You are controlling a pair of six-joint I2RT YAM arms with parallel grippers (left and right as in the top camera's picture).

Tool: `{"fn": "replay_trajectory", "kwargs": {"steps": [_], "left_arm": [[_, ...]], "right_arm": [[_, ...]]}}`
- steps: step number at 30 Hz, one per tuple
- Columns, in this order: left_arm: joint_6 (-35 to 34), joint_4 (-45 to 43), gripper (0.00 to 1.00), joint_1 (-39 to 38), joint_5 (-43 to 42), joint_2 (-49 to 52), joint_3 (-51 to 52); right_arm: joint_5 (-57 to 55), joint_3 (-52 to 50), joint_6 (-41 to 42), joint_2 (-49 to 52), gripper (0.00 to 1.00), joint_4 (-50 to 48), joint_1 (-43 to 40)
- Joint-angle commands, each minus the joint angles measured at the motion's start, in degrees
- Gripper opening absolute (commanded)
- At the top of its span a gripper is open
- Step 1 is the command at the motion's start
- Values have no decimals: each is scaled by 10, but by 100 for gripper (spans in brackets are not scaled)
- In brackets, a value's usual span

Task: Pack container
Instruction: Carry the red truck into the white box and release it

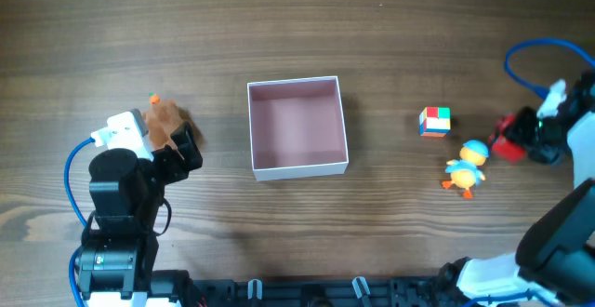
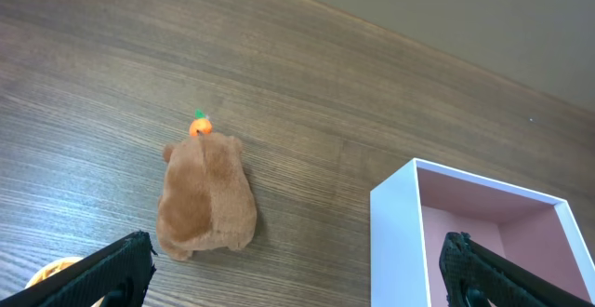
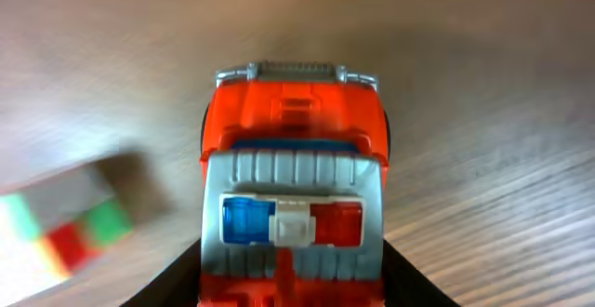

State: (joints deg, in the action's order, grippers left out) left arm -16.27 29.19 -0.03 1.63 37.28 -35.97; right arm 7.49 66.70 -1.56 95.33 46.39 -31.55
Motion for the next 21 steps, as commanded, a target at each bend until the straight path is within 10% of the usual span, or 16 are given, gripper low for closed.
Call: {"fn": "replay_trajectory", "kwargs": {"steps": [1,5,11,21], "left_arm": [[-7,-2,100,4,4,-4,-13],[-7,0,100,4,4,-4,-13],[-7,1,100,4,4,-3,-13],[-7,18,100,4,4,-3,-13]], "right_arm": [[28,125,-25,-107,4,45,118],[-31,202,-17,-162,4,79,334],[-62,203,233,-105,4,50,575],[-72,203,317,144,4,31,650]]}}
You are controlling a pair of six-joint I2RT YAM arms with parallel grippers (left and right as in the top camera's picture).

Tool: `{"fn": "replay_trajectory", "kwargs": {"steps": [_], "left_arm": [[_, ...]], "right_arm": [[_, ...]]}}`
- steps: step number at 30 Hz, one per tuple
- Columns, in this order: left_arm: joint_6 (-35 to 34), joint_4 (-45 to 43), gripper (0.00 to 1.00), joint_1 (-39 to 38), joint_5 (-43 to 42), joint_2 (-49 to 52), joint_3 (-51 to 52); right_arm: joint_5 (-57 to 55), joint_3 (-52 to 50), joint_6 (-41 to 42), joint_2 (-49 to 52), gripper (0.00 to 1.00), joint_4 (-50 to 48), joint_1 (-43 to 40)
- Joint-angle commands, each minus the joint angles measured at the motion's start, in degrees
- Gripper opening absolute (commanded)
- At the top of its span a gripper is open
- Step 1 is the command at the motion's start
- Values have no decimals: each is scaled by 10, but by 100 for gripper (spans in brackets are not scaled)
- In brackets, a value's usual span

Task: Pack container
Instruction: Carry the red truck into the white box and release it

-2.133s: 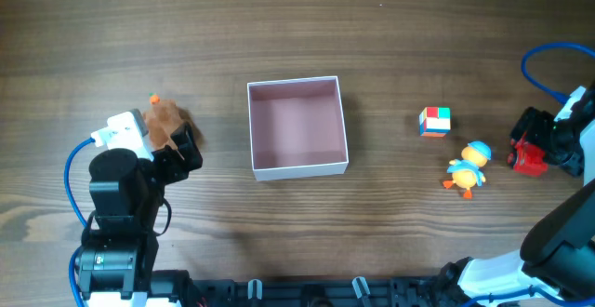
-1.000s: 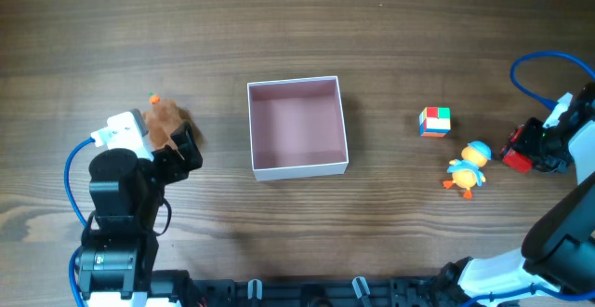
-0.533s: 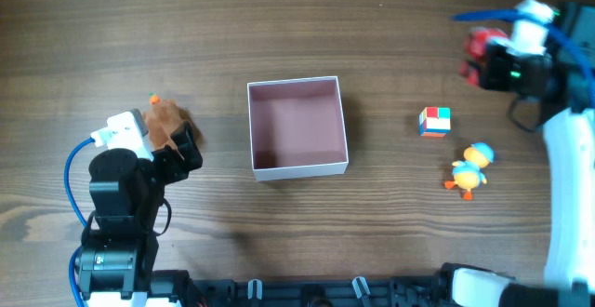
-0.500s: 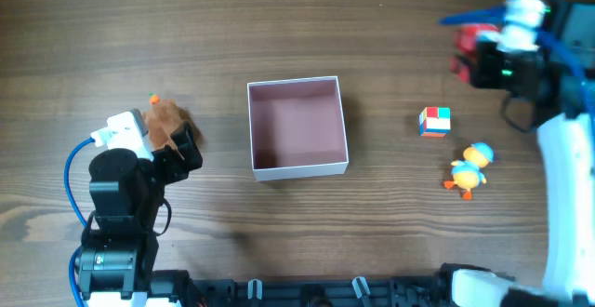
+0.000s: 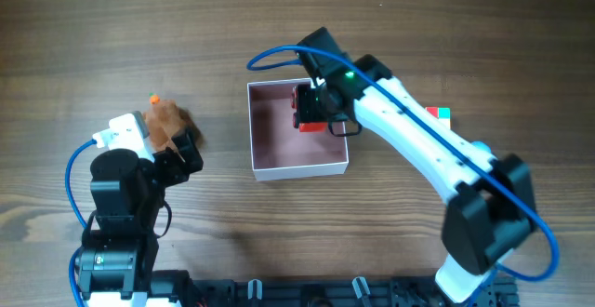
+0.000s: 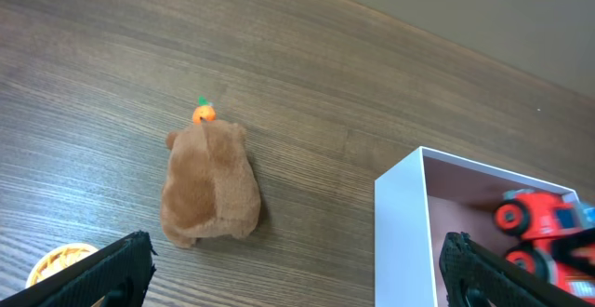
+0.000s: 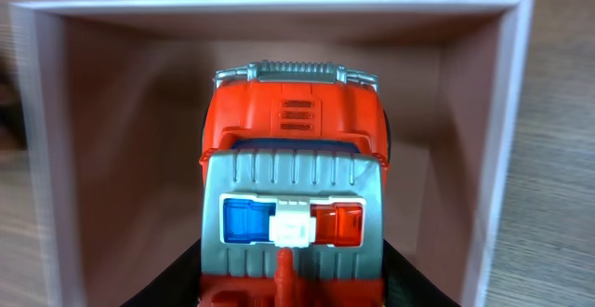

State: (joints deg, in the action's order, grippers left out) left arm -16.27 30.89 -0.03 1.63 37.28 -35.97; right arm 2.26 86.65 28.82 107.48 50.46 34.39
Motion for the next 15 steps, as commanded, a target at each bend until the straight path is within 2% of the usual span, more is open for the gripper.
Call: {"fn": "replay_trajectory", "kwargs": {"steps": [1,4,6,7,10,13,15], "left_arm": [[-7,1,100,4,4,-3,-13],[-7,1,100,4,4,-3,-13],[-7,1,100,4,4,-3,-13],[-7,1,100,4,4,-3,-13],[-7,1,100,4,4,-3,-13],[-7,1,100,4,3,-3,-13],[-7,1,100,4,4,-3,-13]], "right_arm": [[-25,3,13,28,4,-12,-16],[-29,2,-14,37,5,-17,-39],[-29,0,-33,38,10,-18,-40],[-29,0,-35,38,20,-18,-40],[-26,0,-55,38,29,-18,-40],[-23,0,-64,38,55,-17,-40],[-23,0,-64,38,60,-17,-40]]}}
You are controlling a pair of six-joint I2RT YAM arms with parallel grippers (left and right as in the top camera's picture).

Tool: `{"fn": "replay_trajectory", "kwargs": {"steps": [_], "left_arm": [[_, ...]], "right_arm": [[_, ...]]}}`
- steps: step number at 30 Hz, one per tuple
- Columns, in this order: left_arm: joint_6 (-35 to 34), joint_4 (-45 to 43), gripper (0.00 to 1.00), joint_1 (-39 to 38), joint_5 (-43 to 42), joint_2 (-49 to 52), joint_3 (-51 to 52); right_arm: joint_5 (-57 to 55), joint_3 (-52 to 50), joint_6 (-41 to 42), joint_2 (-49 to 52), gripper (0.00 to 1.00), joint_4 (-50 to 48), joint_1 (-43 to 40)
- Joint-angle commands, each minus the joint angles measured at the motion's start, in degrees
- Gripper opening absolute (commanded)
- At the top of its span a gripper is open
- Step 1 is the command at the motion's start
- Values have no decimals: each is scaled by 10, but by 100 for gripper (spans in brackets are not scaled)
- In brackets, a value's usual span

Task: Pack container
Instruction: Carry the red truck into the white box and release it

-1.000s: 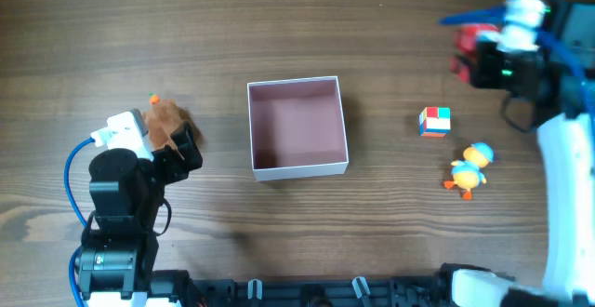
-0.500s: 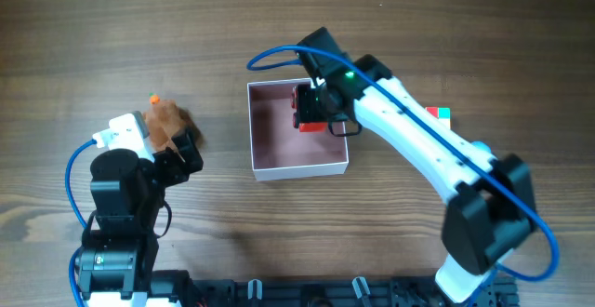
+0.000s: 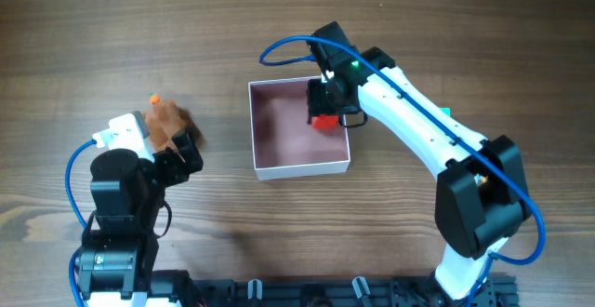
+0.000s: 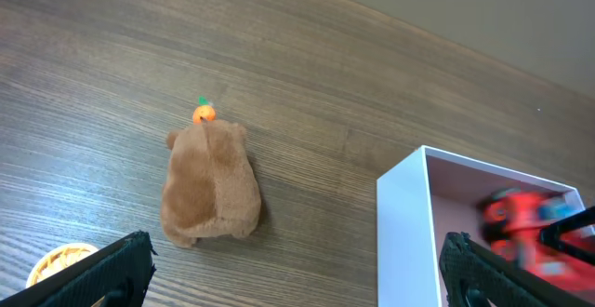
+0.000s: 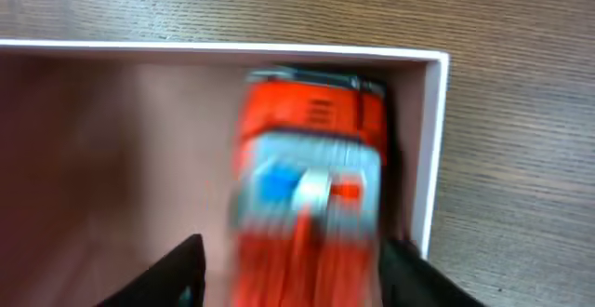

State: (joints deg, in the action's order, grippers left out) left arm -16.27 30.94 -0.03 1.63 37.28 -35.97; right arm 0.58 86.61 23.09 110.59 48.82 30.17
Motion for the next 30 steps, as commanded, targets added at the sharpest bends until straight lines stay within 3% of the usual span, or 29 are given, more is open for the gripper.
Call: {"fn": "replay_trajectory", "kwargs": {"steps": [1,6,8,9,12,14,15,16,21,30], "left_arm": [[-7,0,100,4,4,-3,-13],[-7,0,100,4,4,-3,-13],[-7,2,100,4,4,-3,-13],[-7,2,100,4,4,-3,-13],[-7,2,100,4,4,-3,-13],[-7,2,100,4,4,-3,-13],[-7,2,100,4,4,-3,-13],[-7,2,100,4,4,-3,-13],[-7,2,100,4,3,-3,-13],[-7,2,100,3,3,-3,-13]], "right_arm": [[-6,0,-7,7,67,-1,2],[-6,0,-7,7,67,-1,2],[1,0,-21,7,59,-2,2],[12,1,-40,6,49,-2,3],[7,20,-58,-23,50,18,3],[64,45,-131,-63,46,34,5],[104,57,-175,-76,29,54,11],[109,61,-187,-81,4,73,23],[83,56,-177,-2,4,70,83],[43,56,-162,92,4,47,82]]}}
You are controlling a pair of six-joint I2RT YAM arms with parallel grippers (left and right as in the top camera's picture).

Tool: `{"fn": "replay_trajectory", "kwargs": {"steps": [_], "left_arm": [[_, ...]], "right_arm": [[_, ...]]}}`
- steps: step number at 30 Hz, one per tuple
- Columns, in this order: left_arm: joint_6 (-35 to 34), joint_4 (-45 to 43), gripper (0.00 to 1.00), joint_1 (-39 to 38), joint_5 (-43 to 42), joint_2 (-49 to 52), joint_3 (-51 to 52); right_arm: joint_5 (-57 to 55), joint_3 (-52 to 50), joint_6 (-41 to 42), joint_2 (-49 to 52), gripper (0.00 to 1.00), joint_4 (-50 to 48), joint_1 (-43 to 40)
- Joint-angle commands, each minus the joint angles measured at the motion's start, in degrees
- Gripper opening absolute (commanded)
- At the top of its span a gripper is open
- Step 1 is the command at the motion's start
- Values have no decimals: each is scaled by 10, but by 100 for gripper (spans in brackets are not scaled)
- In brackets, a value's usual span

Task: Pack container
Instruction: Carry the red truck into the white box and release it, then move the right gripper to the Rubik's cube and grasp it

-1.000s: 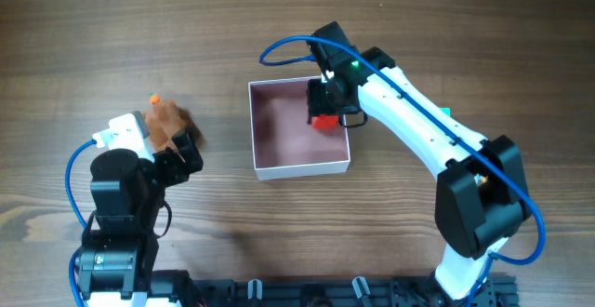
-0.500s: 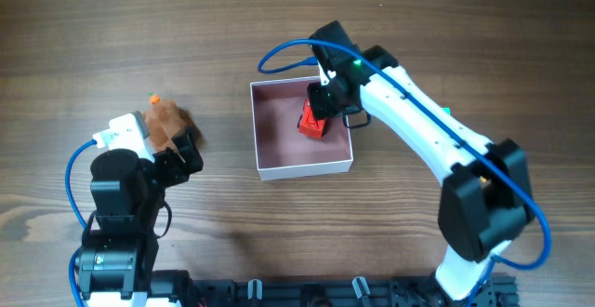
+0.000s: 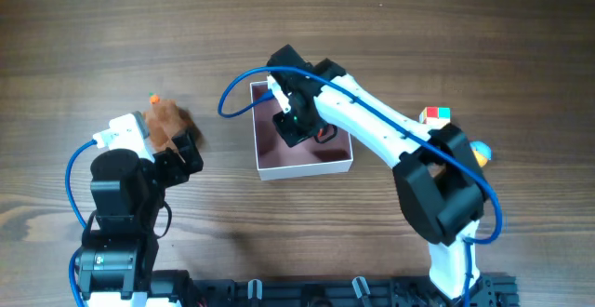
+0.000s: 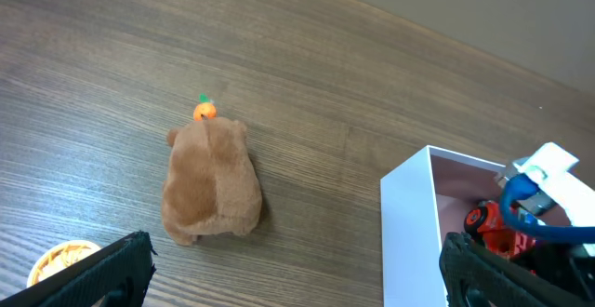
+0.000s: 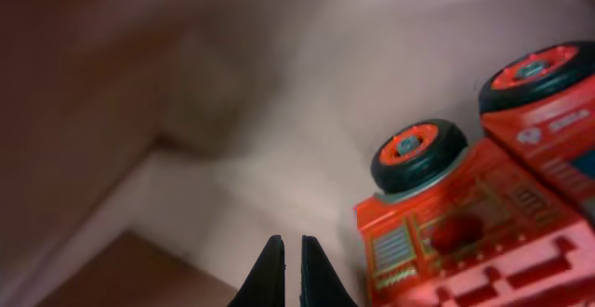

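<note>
The white box with a pink inside (image 3: 303, 167) stands mid-table, and its near wall shows as the white box (image 4: 407, 237) in the left wrist view. A red toy truck (image 5: 483, 195) lies on its side on the box floor; the red toy truck (image 4: 493, 229) shows past the wall. My right gripper (image 5: 285, 272) is down inside the box, left of the truck, shut with nothing between its fingers; overhead, the right gripper (image 3: 290, 126) covers most of the truck. A brown plush (image 4: 209, 181) with an orange top lies left of the box. My left gripper (image 4: 297, 284) hovers open near it.
A coloured cube (image 3: 434, 115) and a yellow-and-blue duck toy (image 3: 478, 151), partly behind the right arm, lie right of the box. A small yellowish object (image 4: 54, 257) sits at the lower left of the left wrist view.
The truck was in my right gripper over the box's right side. Now it lies let go on the box floor, and the gripper is shut and empty to its left. The left arm is unchanged.
My right gripper was shut on the truck at the table's far right, by the duck. It then held the truck over the box, then over the box's right side. Now the truck rests inside, released. The left gripper stayed open by the plush.
</note>
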State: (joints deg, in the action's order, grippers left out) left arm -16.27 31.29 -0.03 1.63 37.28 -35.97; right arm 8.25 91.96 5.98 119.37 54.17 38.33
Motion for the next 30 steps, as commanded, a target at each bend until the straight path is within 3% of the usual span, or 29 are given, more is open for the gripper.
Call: {"fn": "replay_trajectory", "kwargs": {"steps": [1,5,12,19,21,23,24,25,26,30], "left_arm": [[-7,-1,100,4,3,-3,-13],[-7,-1,100,4,3,-3,-13],[-7,-1,100,4,3,-3,-13],[-7,-2,100,4,4,-3,-13],[-7,-2,100,4,3,-3,-13],[-7,-2,100,4,3,-3,-13],[-7,-2,100,4,3,-3,-13],[-7,-2,100,3,3,-3,-13],[-7,-2,100,4,3,-3,-13],[-7,-2,100,4,4,-3,-13]], "right_arm": [[-61,2,19,4,4,-6,1],[-158,2,46,4,4,17,0],[-172,2,42,4,4,24,-1],[-43,57,0,-87,7,40,6],[-59,76,3,-170,24,57,-4],[-123,80,64,-248,24,67,-41],[-133,80,87,-281,61,76,-73],[-134,80,100,-304,86,84,-105],[-134,79,122,-339,99,104,-181],[-110,64,153,-350,100,193,-405]]}}
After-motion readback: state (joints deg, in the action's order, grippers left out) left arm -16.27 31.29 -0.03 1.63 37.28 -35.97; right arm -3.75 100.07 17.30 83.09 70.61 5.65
